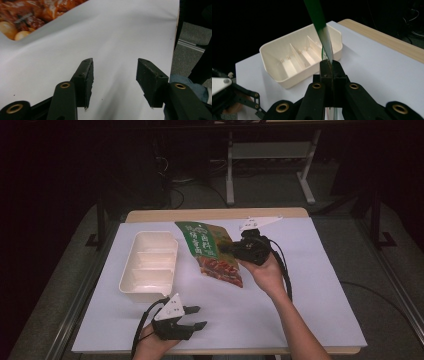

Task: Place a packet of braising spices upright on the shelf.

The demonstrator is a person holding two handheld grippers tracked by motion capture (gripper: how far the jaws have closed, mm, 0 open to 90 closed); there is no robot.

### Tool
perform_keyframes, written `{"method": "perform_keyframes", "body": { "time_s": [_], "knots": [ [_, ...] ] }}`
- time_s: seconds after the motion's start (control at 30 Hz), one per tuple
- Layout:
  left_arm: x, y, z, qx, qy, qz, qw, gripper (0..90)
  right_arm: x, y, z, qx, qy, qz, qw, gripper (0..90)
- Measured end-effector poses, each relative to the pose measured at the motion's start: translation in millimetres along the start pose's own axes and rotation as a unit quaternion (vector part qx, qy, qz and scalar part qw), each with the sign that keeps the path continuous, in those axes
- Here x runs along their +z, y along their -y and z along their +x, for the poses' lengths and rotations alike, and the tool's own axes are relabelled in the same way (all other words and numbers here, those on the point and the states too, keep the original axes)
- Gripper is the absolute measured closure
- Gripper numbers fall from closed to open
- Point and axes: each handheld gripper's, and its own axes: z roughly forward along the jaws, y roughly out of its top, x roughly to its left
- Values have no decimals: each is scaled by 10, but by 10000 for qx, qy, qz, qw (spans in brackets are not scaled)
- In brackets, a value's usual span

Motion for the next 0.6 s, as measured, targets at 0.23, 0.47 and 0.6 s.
{"method": "perform_keyframes", "body": {
  "time_s": [0.23,0.47,0.6],
  "knots": [
    [8,7,-21,36,17,-27,10000,436,59,-107,75,-28,-89,-90,9999,897],
    [2,14,-30,69,13,-42,10000,424,109,-208,137,-76,-156,-190,9997,897],
    [7,17,-35,78,31,-49,10000,414,144,-265,163,-102,-200,-221,9995,897]
  ]
}}
